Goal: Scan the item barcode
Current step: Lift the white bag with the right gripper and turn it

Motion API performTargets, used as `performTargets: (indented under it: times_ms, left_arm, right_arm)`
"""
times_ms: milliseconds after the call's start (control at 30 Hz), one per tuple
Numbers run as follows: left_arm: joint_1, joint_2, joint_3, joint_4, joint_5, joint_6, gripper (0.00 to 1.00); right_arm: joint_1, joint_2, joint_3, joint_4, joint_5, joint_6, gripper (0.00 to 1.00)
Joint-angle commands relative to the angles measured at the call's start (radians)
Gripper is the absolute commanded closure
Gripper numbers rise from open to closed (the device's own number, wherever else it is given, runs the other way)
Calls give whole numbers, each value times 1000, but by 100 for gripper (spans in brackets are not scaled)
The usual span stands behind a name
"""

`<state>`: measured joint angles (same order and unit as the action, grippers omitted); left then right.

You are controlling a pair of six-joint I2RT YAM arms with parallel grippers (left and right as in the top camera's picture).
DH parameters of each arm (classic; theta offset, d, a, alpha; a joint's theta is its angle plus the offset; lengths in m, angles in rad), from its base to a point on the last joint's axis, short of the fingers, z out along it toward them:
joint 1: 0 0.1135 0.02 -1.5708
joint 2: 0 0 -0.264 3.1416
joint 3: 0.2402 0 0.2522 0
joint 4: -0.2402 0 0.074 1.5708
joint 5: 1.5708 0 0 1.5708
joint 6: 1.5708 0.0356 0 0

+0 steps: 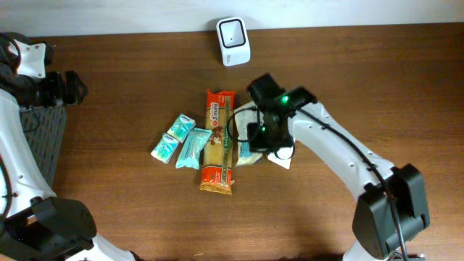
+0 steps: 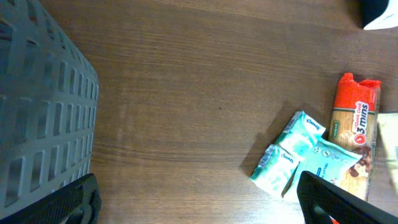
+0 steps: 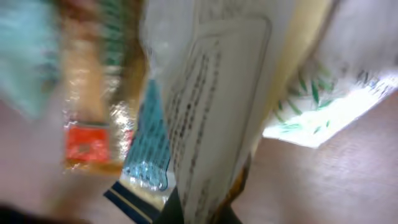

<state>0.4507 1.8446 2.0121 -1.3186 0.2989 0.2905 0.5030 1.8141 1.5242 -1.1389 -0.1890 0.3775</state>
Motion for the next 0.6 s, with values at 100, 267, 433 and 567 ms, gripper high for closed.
performTargets:
  times_ms: [100,267,433,567]
  left_arm:
    - [2,8,0,0,0,-10,1]
    - [2,8,0,0,0,-10,1]
    - [2,8,0,0,0,-10,1]
    - [2,8,0,0,0,-10,1]
  right_arm:
    - [-111,-14,82,-85,-199,-789,96]
    - [-331,-1,82,-209,-470,-1145,96]
    - [-342,107,82,-352,-529,-1352,93]
    - [-316,172,82,-348,-380,-1383,95]
